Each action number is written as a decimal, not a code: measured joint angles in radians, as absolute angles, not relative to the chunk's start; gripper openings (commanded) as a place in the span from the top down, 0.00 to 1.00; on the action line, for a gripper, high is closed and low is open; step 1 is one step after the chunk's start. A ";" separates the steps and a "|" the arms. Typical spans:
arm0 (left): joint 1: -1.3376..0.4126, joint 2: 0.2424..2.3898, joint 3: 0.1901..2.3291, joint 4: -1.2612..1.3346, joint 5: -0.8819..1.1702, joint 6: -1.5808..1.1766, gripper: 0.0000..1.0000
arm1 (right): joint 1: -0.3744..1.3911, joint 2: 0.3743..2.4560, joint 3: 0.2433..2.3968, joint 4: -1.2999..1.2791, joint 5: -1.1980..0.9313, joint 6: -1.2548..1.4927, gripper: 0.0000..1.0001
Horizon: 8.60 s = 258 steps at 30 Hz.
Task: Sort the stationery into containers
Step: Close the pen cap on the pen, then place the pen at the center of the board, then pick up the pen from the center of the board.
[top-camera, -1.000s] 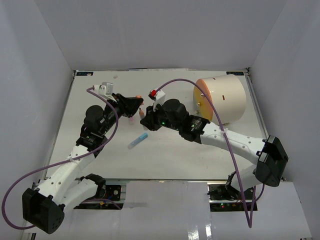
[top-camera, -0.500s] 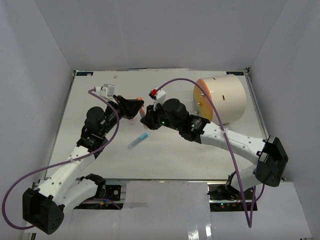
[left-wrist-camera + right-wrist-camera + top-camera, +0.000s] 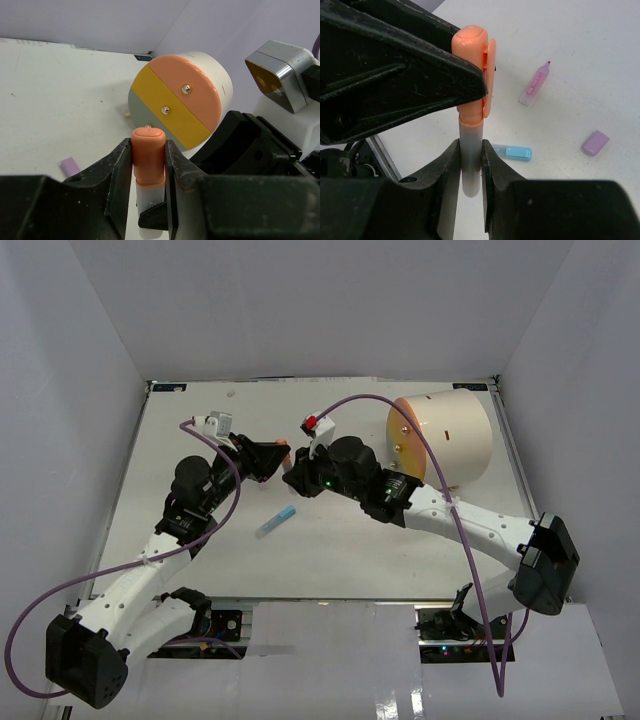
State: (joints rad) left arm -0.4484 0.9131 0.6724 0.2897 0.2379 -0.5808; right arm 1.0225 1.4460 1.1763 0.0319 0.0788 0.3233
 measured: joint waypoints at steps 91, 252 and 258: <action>-0.460 0.932 0.648 0.295 0.148 -0.570 0.92 | 0.936 1.525 1.229 0.057 -0.070 0.254 0.92; -0.325 1.895 1.253 -0.529 -0.241 -0.586 0.26 | 0.746 0.897 0.706 0.048 0.152 0.331 0.10; -0.330 1.902 1.256 -0.533 -0.263 -0.576 0.57 | 0.746 0.899 0.704 0.056 0.143 0.328 0.10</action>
State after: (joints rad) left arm -0.3298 1.9022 1.2556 -0.5331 -0.2630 -0.5758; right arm 0.7460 0.8986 0.7040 0.0559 0.1429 0.3279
